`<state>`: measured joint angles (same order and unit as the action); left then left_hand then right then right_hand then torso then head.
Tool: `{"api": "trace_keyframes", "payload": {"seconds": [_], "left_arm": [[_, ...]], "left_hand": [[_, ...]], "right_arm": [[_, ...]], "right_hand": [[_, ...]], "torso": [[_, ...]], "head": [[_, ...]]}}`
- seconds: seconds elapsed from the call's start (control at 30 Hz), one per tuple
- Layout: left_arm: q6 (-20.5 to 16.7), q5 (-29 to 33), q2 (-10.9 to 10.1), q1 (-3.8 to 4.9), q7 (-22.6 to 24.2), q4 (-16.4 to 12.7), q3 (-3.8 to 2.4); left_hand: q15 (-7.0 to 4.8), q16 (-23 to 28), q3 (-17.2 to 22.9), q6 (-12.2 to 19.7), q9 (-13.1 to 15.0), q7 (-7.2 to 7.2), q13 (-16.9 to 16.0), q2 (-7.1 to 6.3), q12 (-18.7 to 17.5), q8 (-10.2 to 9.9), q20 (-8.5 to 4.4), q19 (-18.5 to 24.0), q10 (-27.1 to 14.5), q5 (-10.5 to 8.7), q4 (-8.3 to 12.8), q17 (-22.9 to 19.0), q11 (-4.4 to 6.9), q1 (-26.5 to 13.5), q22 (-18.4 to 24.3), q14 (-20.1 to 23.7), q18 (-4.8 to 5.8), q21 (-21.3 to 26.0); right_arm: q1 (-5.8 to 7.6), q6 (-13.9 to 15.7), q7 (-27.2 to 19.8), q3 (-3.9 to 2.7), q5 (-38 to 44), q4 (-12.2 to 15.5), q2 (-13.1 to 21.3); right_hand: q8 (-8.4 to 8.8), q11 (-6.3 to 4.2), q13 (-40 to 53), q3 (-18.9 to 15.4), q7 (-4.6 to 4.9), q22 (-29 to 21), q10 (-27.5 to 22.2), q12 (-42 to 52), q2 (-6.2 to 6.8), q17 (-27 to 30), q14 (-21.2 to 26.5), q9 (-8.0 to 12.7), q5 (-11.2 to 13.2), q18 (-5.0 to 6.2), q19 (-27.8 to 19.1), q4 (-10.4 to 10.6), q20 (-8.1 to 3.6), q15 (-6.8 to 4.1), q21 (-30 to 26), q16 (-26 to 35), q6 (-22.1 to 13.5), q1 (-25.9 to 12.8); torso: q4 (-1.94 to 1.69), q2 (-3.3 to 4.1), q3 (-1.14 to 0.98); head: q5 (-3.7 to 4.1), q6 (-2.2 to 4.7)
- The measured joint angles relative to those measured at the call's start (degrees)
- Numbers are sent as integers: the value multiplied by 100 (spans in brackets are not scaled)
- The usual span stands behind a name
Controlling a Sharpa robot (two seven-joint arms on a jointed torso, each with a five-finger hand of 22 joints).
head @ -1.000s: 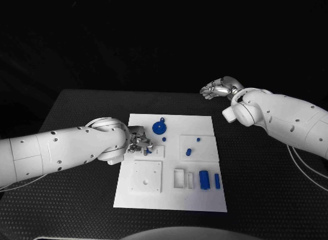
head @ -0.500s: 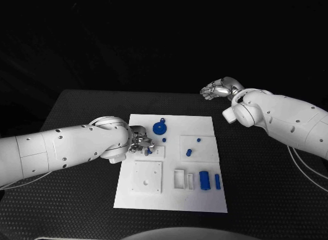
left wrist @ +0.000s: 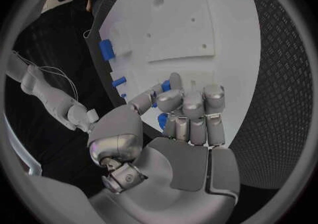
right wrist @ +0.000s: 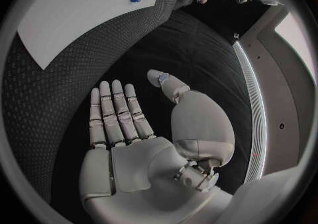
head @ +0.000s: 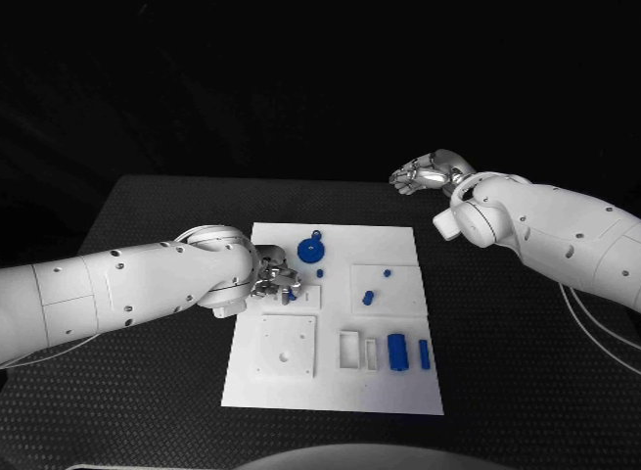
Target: Assemble the parts on the task board
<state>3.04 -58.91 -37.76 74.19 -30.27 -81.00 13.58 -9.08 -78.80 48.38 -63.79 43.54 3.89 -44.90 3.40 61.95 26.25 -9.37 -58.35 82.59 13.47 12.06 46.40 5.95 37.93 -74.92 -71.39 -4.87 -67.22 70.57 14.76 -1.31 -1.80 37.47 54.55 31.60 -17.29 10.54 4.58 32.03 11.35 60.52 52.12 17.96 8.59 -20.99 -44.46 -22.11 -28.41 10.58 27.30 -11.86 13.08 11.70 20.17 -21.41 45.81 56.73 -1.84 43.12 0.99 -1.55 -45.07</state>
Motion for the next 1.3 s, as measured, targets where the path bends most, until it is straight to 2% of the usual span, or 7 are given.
{"api": "trace_keyframes", "payload": {"seconds": [0.2, 0.5, 0.63, 0.8, 0.93, 1.17, 1.3], "left_arm": [[4, 0, 1, -1, -1, 1, 0], [-6, 2, -9, -22, -1, -9, 14], [-11, 3, -11, -28, 0, -6, 17], [-18, 3, -15, -30, 5, -4, 18], [-24, 3, -33, -31, 9, -4, 17], [-40, 1, -73, -31, 13, -30, 15], [-46, 0, -140, -31, 18, -76, 10]], "left_hand": [[-6, 0, -224, 0, -34, 0, 53, -18, 0, 0, 0, 0, -2, 104, 123, -23, -1, 18, 0, 5, 3, 0], [-148, 0, -1340, -337, -62, -236, 129, -474, 0, -7, 36, 86, -11, -246, -64, -42, -11, 39, 1, -15, -137, 0], [-149, 0, -1405, -359, -62, -258, 130, -549, 0, -12, 36, 86, -21, -340, -99, -42, -21, 12, 1, -14, -138, 0], [-176, 0, -1489, -362, -88, -261, 155, -810, 0, -12, 36, 85, -23, -916, -417, -53, -23, -129, 1, 12, -139, 33], [-193, 1, -1492, -745, -89, -492, 156, -827, -4, -12, 36, 85, -242, -953, -439, -53, 67, -111, 1, 29, -139, 32], [-209, 1, -1485, -775, -89, -533, 162, -885, -4, -12, 55, 104, -254, -976, -539, -53, 153, -144, 1, 45, -138, 32], [-209, 1, -1526, -775, -94, -533, 162, -1128, -4, 13, 57, 105, -254, -1049, -722, -52, 153, -208, -3, 45, -138, 32]], "right_arm": [[0, -1, 1, 0, 0, 5, 1], [0, -3, 5, 1, 0, 6, 5], [0, -4, 7, 1, 0, 8, 5], [0, -5, 9, 1, 0, 8, 7], [0, -5, 10, 1, 0, 8, 9], [-1, -5, 11, 1, 1, 9, 16], [-5, -5, 11, 1, 1, 8, 18]], "right_hand": [[0, 0, -5, 0, 0, 7, 0, 0, 0, 1, 0, 0, 0, 0, 0, 0, 0, 0, 0, 0, 0, 0], [0, 0, -19, -16, 0, 18, 0, 0, 0, 15, 39, 12, -22, 0, 0, -16, 0, -1, 0, 0, 0, 0], [0, 0, -19, -16, 0, 18, 0, 0, 0, 15, 45, 12, -22, 0, -13, -16, -13, 5, 0, 0, 0, 0], [0, 0, -26, -16, 0, 25, 0, 0, 0, 21, 45, 17, -22, 0, -22, -16, -18, 5, 0, 0, 0, 0], [0, 0, -26, -16, 0, 31, 0, 0, 0, 22, 45, 17, -22, 0, -41, -16, 0, 5, -3, 0, 0, 0], [0, 0, -31, -16, 14, 34, 0, 0, 0, 27, 45, 20, -22, 0, -41, -16, 0, 5, -22, 0, -14, 0], [0, 0, -32, -16, 14, 39, 0, 0, 0, 32, 65, 22, -22, 0, -41, -16, 0, 24, -22, 0, -14, 0]], "torso": [[-6, -4, 2], [-8, -5, 7], [-11, -7, 7], [-11, -7, 7], [-9, -7, 7], [-8, -7, 4], [-8, -7, 5]], "head": [[7, -2], [14, -4], [17, -1], [20, 7], [21, 8], [22, 11], [22, 20]]}}
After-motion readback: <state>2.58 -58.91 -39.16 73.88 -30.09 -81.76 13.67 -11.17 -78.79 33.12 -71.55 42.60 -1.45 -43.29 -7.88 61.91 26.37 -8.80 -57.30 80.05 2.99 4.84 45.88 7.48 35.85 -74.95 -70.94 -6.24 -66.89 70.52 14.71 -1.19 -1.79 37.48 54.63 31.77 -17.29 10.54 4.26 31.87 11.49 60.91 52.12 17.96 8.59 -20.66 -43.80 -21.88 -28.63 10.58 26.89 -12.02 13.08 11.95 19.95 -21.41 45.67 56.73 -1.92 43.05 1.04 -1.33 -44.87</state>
